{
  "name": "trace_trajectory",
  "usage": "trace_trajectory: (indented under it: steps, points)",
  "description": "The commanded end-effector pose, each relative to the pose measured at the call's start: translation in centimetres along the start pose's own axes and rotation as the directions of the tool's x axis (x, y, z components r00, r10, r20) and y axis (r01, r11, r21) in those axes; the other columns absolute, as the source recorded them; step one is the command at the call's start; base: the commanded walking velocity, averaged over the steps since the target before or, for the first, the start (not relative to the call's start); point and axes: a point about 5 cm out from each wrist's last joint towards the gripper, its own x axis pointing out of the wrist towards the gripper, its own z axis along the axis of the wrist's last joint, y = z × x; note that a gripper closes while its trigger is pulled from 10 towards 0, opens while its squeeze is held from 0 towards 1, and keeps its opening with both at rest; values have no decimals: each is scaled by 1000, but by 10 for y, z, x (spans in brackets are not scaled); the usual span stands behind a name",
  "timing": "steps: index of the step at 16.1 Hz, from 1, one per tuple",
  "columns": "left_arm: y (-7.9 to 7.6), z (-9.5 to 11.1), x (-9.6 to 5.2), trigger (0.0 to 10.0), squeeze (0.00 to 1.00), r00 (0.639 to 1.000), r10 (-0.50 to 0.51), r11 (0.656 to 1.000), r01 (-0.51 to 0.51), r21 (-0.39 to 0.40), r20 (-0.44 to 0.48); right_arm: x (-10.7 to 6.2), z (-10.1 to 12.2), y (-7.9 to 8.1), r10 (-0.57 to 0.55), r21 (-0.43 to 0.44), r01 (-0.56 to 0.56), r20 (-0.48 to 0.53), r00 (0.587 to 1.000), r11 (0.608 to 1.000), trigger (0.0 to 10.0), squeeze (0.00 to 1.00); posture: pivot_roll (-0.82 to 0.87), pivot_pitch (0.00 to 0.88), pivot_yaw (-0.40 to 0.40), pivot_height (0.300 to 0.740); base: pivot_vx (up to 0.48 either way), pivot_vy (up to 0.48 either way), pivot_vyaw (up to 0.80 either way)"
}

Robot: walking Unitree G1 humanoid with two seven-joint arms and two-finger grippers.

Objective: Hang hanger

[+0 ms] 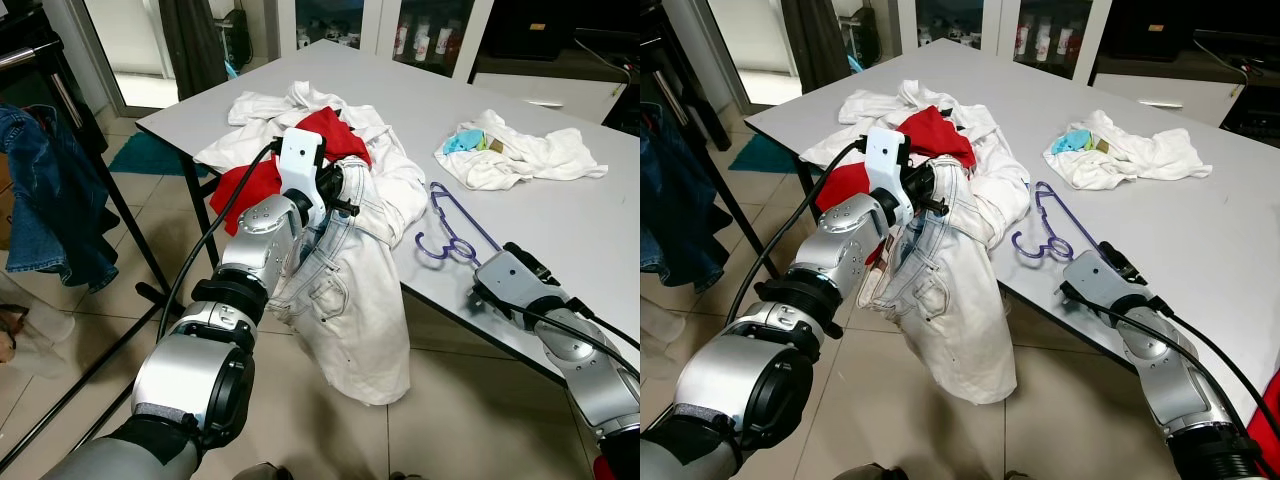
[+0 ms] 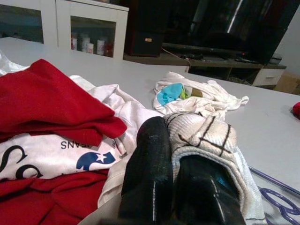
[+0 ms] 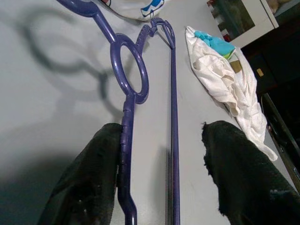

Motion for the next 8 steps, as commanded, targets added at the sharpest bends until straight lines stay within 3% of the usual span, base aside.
trace_trajectory:
  steps: [1, 4, 5, 6, 7, 8]
  points:
    - [-2, 14, 2, 10000, 0, 999, -13, 1000, 12, 14, 53, -1, 1, -2, -4, 10, 4, 7, 1000, 1000, 10000, 1000, -136, 0, 31, 740, 0, 0, 0]
    - [-2, 14, 2, 10000, 0, 999, -13, 1000, 13, 14, 52, -1, 1, -3, 5, 21, -6, 15, 1000, 1000, 10000, 1000, -136, 0, 31, 740, 0, 0, 0]
    - [0, 15, 1, 10000, 0, 999, -8, 1000, 7, 19, 54, -16, 22, -38, 62, 282, -109, 170, 983, 953, 10000, 1000, -134, 0, 23, 740, 0, 0, 0]
    - [0, 15, 1, 10000, 0, 999, -6, 1000, 5, 21, 54, -22, 30, -48, 74, 332, -153, 237, 969, 931, 10000, 1000, -134, 0, 23, 740, 0, 0, 0]
    - [1, 15, 1, 10000, 0, 999, -4, 1000, 3, 23, 55, -27, 36, -58, 59, 375, -171, 292, 955, 911, 10000, 0, -130, 0, 22, 740, 0, 0, 0]
    - [1, 15, 1, 10000, 0, 998, -3, 1000, 2, 23, 55, -28, 40, -65, 30, 398, -161, 316, 948, 903, 10000, 0, -130, 0, 22, 740, 0, 0, 0]
